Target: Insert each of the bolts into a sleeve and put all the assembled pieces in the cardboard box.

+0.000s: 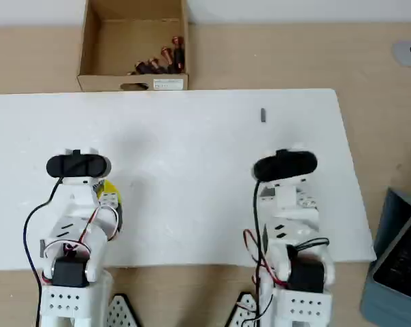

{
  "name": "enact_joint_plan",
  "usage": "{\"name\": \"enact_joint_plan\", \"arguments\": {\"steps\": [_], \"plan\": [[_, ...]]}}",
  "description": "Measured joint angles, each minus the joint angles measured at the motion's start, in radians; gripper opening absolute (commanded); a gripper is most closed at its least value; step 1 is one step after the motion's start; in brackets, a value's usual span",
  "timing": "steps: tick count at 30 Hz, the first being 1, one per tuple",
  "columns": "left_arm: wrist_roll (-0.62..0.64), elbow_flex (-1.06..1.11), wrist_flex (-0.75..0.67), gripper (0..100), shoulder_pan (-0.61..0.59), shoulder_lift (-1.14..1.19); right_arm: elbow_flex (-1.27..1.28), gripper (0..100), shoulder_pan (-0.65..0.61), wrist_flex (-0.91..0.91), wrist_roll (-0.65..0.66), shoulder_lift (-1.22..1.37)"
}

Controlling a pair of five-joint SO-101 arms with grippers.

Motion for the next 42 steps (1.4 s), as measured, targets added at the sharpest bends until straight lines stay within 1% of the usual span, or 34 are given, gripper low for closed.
{"name": "enact_joint_plan", "arguments": {"steps": [12, 42], "plan": [[0.000, 0.000, 0.000, 0, 0.000, 0.000, 0.117, 0.9, 0.000, 0.000, 0.000, 0.000], [0.000, 0.000, 0.000, 0, 0.000, 0.000, 0.123, 1.0, 0.000, -0.002, 0.000, 0.000]]}}
